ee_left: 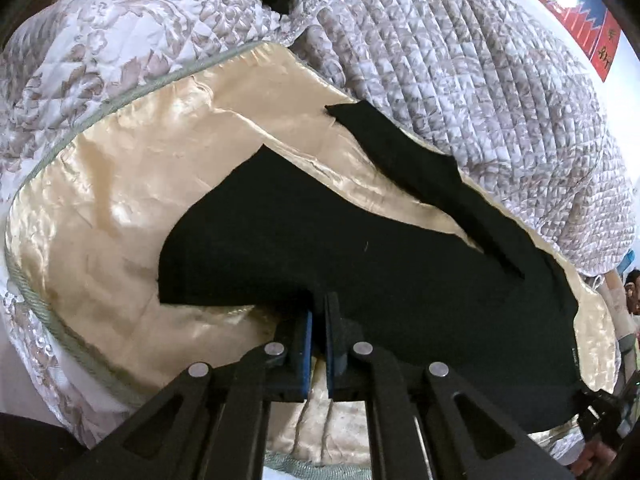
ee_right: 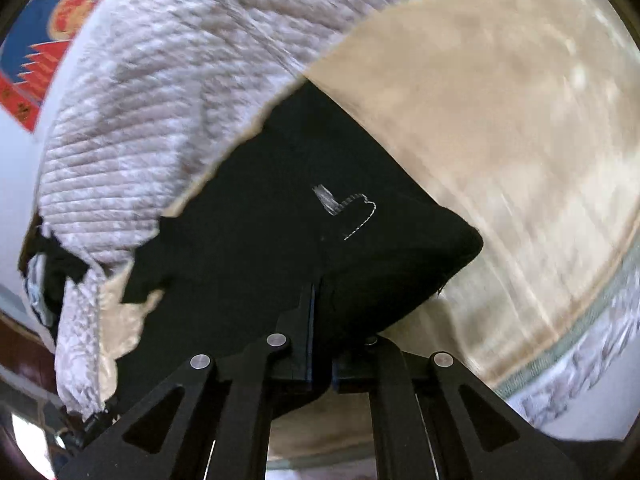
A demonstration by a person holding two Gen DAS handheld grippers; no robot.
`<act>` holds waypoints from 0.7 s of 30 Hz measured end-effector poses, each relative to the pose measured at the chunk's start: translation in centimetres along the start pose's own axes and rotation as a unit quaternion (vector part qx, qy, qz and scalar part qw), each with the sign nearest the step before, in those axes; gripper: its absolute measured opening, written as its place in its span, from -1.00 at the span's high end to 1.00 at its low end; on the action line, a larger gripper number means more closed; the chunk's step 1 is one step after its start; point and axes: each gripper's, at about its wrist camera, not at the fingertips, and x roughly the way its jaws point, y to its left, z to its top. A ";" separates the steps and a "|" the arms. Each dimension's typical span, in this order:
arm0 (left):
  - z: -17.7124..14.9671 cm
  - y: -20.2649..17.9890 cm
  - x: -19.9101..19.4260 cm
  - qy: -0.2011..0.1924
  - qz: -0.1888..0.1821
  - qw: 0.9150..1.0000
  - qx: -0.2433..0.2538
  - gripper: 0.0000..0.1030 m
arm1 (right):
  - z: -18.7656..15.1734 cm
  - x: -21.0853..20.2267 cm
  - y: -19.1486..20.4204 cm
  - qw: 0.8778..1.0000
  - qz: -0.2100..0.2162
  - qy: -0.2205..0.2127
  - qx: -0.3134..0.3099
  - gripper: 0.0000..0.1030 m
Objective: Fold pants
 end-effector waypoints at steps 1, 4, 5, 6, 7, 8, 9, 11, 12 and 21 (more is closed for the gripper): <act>0.0 0.0 -0.3 -0.006 -0.002 1.000 0.001 0.86 | -0.1 0.0 0.0 1.000 0.000 -0.002 -0.001 0.91; 0.2 0.5 -0.9 -0.011 0.003 1.000 -0.009 0.86 | -0.1 -0.3 0.5 1.000 -0.001 -0.006 -0.013 0.90; 0.0 0.8 -1.0 -0.012 0.006 1.000 -0.013 0.86 | -0.1 -0.3 0.5 1.000 -0.002 -0.006 -0.014 0.90; -0.2 1.2 -1.3 -0.015 0.010 1.000 -0.017 0.86 | -0.1 -0.4 0.3 1.000 -0.003 -0.004 -0.013 0.90; -0.2 1.7 -1.4 -0.019 0.018 0.999 -0.020 0.86 | -0.1 -0.5 0.2 1.000 -0.001 -0.003 -0.011 0.89; -0.1 2.1 -1.4 -0.022 0.025 0.999 -0.027 0.86 | -0.2 -0.6 0.1 1.000 0.002 -0.002 -0.010 0.81; 0.2 2.5 -1.1 -0.020 0.027 0.999 -0.037 0.86 | -0.4 -0.6 -0.1 1.000 0.002 -0.001 -0.010 0.75; 0.6 3.9 -0.1 -0.003 0.016 0.997 -0.071 0.86 | -0.5 -0.4 -0.6 1.000 -0.001 0.004 0.000 0.46; 0.7 4.5 0.4 0.003 0.017 0.996 -0.088 0.86 | -0.5 -0.3 -0.9 1.000 -0.002 0.003 0.009 0.40; 1.6 4.1 0.2 -0.027 0.057 0.995 -0.072 0.98 | 0.2 -1.1 -1.8 0.999 0.007 -0.027 0.028 0.65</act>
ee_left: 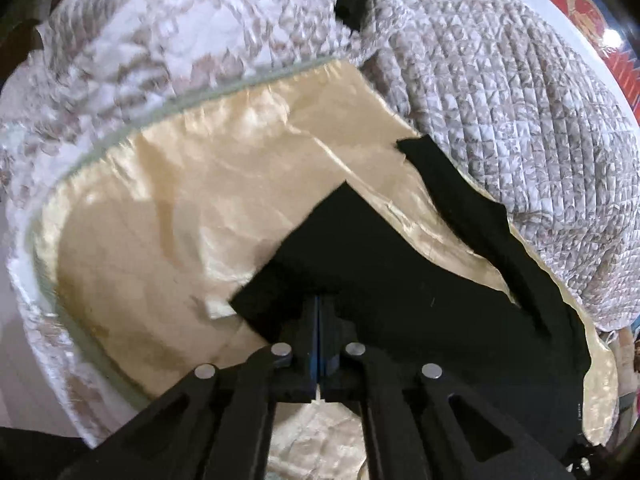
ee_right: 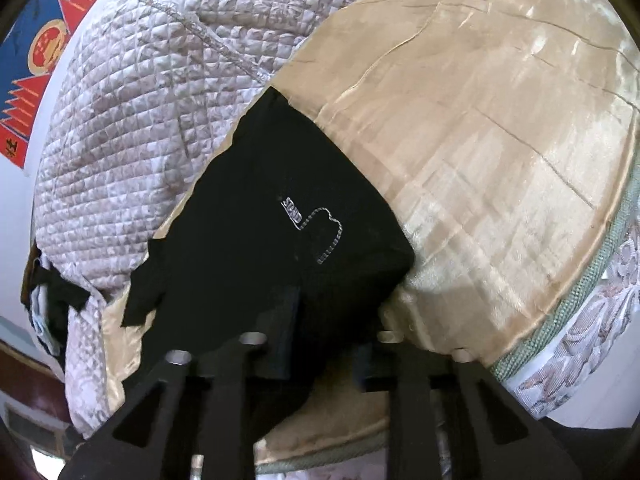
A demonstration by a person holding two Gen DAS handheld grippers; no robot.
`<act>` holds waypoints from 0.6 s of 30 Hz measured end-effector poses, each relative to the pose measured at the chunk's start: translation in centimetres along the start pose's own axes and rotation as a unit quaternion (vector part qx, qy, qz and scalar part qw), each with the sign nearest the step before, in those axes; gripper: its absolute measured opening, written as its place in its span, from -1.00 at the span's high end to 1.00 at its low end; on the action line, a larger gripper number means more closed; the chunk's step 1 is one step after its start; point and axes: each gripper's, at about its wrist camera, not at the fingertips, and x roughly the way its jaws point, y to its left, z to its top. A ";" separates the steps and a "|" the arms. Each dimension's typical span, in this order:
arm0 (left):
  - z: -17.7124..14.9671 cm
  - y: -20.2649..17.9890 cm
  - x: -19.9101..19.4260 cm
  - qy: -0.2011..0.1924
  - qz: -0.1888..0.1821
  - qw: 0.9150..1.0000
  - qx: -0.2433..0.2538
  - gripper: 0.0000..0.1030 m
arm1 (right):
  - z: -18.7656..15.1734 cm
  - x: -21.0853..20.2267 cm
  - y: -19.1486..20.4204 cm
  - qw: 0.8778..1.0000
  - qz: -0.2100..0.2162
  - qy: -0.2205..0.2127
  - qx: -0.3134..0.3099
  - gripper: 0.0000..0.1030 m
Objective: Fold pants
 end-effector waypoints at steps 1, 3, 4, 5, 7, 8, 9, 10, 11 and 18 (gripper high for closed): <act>0.0 0.2 -0.8 -0.010 0.002 1.000 0.001 0.98 | 0.0 -0.3 0.1 1.000 0.000 -0.004 -0.005 0.67; 0.1 0.7 -2.2 -0.028 0.011 1.000 -0.003 0.98 | 0.2 -1.0 0.3 1.000 0.001 -0.014 -0.012 0.69; 0.3 1.2 -2.9 -0.034 0.014 0.999 -0.007 0.98 | 0.3 -1.2 0.3 1.000 -0.001 -0.017 -0.012 0.70; 0.4 1.6 -3.3 -0.036 0.015 0.999 -0.008 0.99 | 0.4 -1.3 0.2 1.000 -0.003 -0.019 -0.011 0.70; 0.5 2.2 -3.7 -0.031 0.023 0.999 -0.009 0.98 | 0.4 -1.0 0.2 1.000 -0.011 -0.013 -0.011 0.70; 0.5 2.3 -3.8 -0.029 0.022 0.999 -0.007 0.98 | 0.3 -0.7 0.1 1.000 -0.018 -0.001 -0.010 0.68; 0.5 2.4 -3.9 -0.028 0.026 0.999 -0.006 0.98 | 0.3 -0.5 -0.1 1.000 -0.025 0.005 -0.005 0.68; 0.4 2.2 -4.0 -0.027 0.024 0.999 0.000 0.98 | 0.2 -0.6 -0.3 0.999 -0.036 0.006 0.000 0.49; 0.4 1.8 -4.1 -0.026 0.014 0.999 0.011 0.98 | 0.2 -1.0 -0.5 0.998 -0.055 -0.002 0.006 0.35; -0.8 -4.4 -2.3 -0.007 -0.042 0.992 0.115 0.87 | 0.4 -4.3 3.0 0.986 -0.100 -0.092 -0.092 0.22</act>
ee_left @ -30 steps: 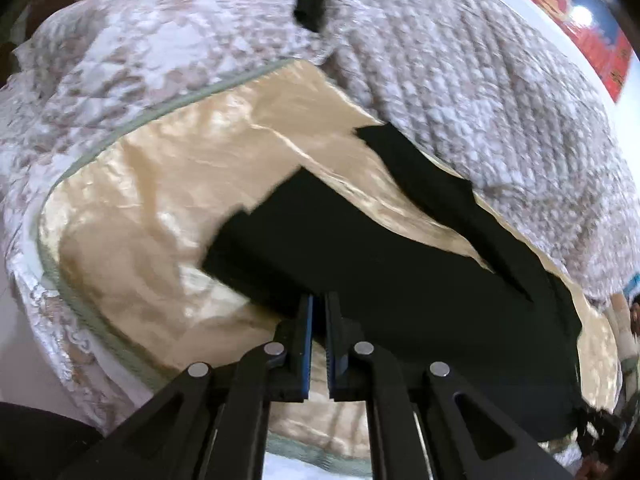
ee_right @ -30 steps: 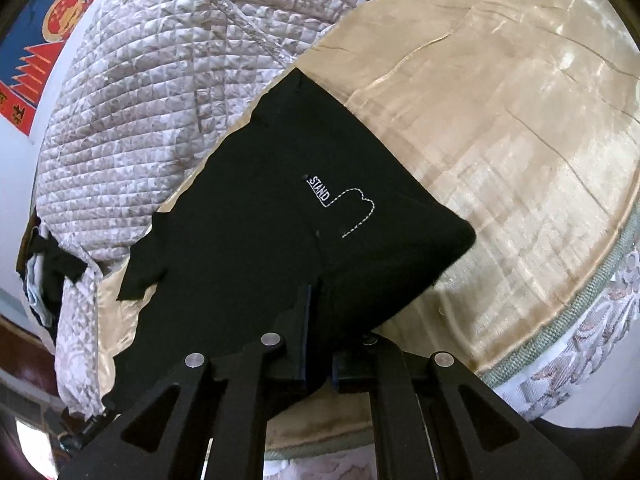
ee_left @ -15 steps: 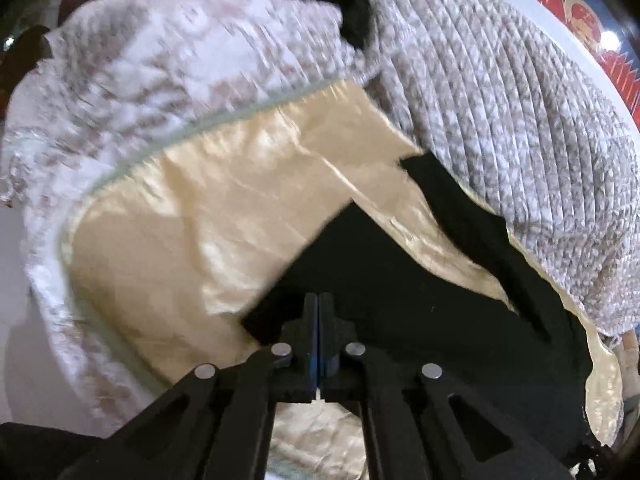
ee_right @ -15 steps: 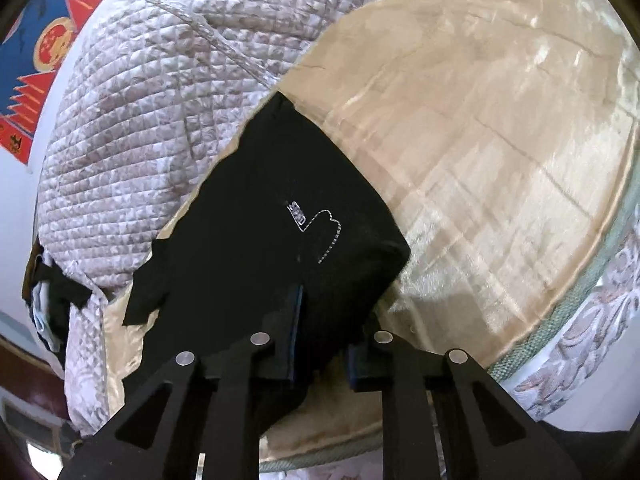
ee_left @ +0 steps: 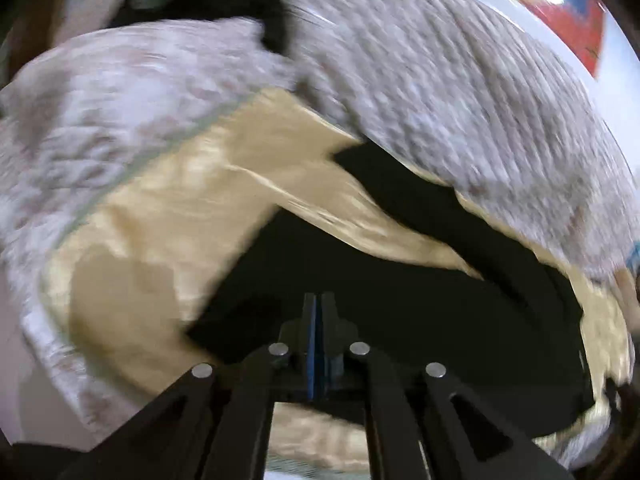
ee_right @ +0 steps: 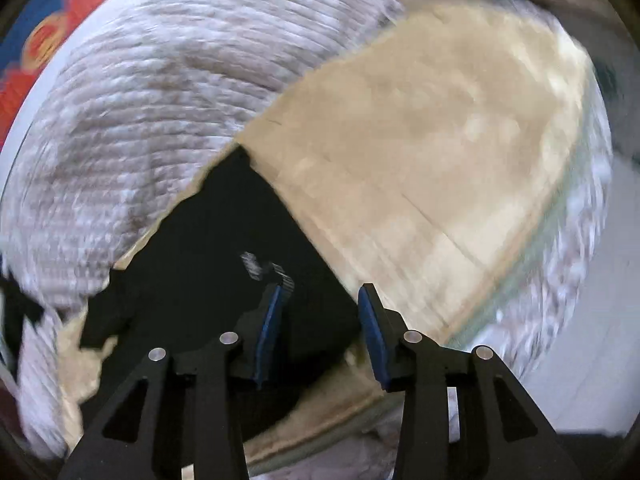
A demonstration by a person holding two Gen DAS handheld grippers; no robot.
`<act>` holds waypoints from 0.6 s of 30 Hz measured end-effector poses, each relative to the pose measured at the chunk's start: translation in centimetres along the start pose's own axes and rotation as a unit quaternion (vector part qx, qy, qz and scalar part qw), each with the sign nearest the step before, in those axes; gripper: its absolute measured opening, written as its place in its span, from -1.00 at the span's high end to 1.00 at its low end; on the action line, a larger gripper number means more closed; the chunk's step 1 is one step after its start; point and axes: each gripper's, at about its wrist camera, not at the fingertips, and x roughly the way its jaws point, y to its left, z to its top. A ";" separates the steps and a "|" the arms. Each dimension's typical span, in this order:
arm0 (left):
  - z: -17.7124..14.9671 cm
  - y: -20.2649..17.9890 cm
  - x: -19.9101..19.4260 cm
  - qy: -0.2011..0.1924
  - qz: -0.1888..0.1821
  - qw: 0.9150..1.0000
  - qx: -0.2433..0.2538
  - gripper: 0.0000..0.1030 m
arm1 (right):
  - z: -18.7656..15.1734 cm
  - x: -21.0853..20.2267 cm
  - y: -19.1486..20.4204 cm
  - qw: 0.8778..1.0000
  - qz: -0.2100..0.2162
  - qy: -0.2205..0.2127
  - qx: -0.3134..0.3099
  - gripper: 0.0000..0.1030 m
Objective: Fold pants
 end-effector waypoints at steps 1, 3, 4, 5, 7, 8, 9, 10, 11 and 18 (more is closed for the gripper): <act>-0.2 -0.5 0.9 0.013 0.004 1.000 0.005 0.87 | 0.0 0.1 1.2 0.999 0.010 0.000 -0.033 0.22; -0.8 -0.3 3.0 0.056 0.037 0.998 0.005 0.87 | -0.6 0.9 3.5 0.995 0.016 0.011 -0.100 0.22; -1.2 0.4 4.0 0.081 0.054 0.995 -0.004 0.87 | -0.9 1.6 4.2 0.992 0.017 0.022 -0.124 0.22; -1.4 1.0 3.9 0.078 0.042 0.996 -0.016 0.87 | -1.3 2.7 4.5 0.989 0.008 0.044 -0.139 0.22; -1.1 1.5 3.1 0.069 0.058 0.996 -0.019 0.87 | -1.7 4.3 3.9 0.987 -0.022 0.078 -0.136 0.22; -1.0 1.5 2.7 0.063 0.075 0.995 -0.017 0.86 | -1.6 4.6 3.1 0.989 -0.030 0.081 -0.121 0.22; -0.8 1.6 2.4 0.056 0.092 0.994 -0.015 0.80 | -1.4 4.4 2.6 0.991 -0.036 0.073 -0.107 0.22; -0.5 1.6 2.1 0.050 0.099 0.994 -0.014 0.77 | -1.0 3.9 2.4 0.992 -0.050 0.058 -0.098 0.22; -0.4 1.6 2.1 0.048 0.093 0.994 -0.013 0.73 | -0.5 3.4 2.2 0.992 -0.067 0.040 -0.095 0.22; 1.1 -4.4 3.7 0.049 0.020 0.996 0.074 0.20 | 1.1 5.3 6.2 0.986 -0.015 0.060 -0.152 0.22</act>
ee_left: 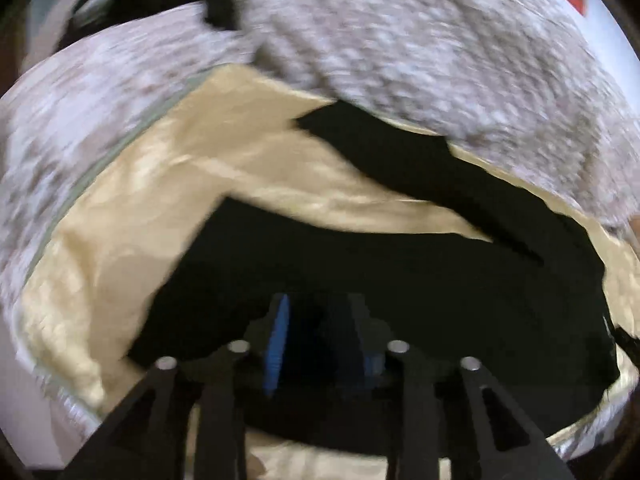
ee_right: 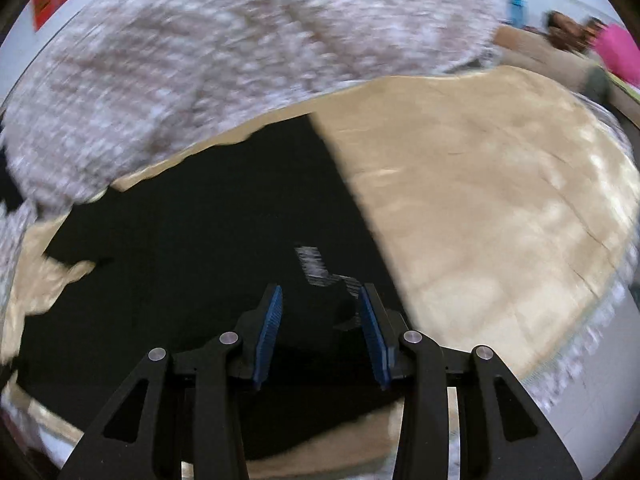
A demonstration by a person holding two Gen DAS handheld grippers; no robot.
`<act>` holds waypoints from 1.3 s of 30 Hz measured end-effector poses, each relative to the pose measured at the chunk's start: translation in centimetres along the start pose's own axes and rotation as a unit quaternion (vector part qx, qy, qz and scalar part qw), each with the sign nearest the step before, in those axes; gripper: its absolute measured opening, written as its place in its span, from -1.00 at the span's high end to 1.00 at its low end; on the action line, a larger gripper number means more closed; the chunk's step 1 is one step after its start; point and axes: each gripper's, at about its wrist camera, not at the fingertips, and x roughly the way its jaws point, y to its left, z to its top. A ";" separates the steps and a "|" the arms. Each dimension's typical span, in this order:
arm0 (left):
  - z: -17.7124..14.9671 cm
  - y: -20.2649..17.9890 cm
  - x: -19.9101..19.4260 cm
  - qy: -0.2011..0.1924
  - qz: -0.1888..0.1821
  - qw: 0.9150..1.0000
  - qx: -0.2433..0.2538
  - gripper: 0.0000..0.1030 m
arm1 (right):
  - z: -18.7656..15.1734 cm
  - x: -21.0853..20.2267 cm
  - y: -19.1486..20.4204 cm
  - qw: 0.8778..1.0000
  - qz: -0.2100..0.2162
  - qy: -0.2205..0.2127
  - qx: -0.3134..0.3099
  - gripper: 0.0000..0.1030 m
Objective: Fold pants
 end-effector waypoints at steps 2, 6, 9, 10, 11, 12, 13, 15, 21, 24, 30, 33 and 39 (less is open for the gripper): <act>0.8 -1.3 1.1 0.001 -0.006 1.000 0.022 0.13 | 0.6 1.7 0.5 1.000 0.001 0.023 -0.013 0.22; 0.9 -0.9 4.1 0.036 0.019 0.999 0.027 0.09 | 0.6 3.4 0.2 0.998 -0.026 0.043 -0.032 0.22; 0.6 0.1 4.1 0.032 0.007 0.999 0.001 0.09 | 0.5 2.4 0.4 0.999 -0.023 0.022 -0.032 0.22; 0.6 0.1 3.7 0.024 0.010 1.000 -0.002 0.08 | 0.6 2.2 0.6 0.999 -0.013 0.013 -0.028 0.22; 0.6 0.1 3.2 0.015 0.012 1.000 -0.003 0.04 | 0.7 1.9 0.7 1.000 -0.002 0.007 -0.025 0.22; 0.4 0.1 2.9 0.009 0.011 1.000 -0.003 0.01 | 0.8 1.8 1.0 1.000 0.007 0.002 -0.024 0.22; 0.3 -0.1 2.8 0.005 0.009 1.000 -0.002 0.01 | 0.7 1.8 1.3 1.000 0.014 -0.003 -0.024 0.19; -0.2 -0.7 2.7 0.004 0.000 1.000 0.005 0.01 | 0.4 2.0 2.2 0.999 0.030 -0.002 -0.028 0.06; -1.2 -4.7 2.2 -0.006 -0.028 0.997 0.066 0.01 | -1.1 2.2 6.8 0.993 0.068 0.004 -0.098 0.05; -1.6 -6.3 2.3 -0.003 -0.044 0.995 0.086 0.00 | -1.9 2.5 8.6 0.989 0.074 0.009 -0.131 0.05; -2.4 -7.1 3.1 0.014 -0.028 0.994 0.107 -0.02 | -2.6 3.4 9.5 0.986 0.064 0.028 -0.149 0.01; -2.2 -7.4 2.5 0.005 -0.031 0.994 0.102 -0.02 | -2.6 2.8 9.6 0.987 0.065 0.019 -0.146 0.01; -1.7 -9.2 3.7 0.012 -0.041 0.992 0.117 -0.06 | -2.9 2.5 11.4 0.984 0.085 0.018 -0.158 0.00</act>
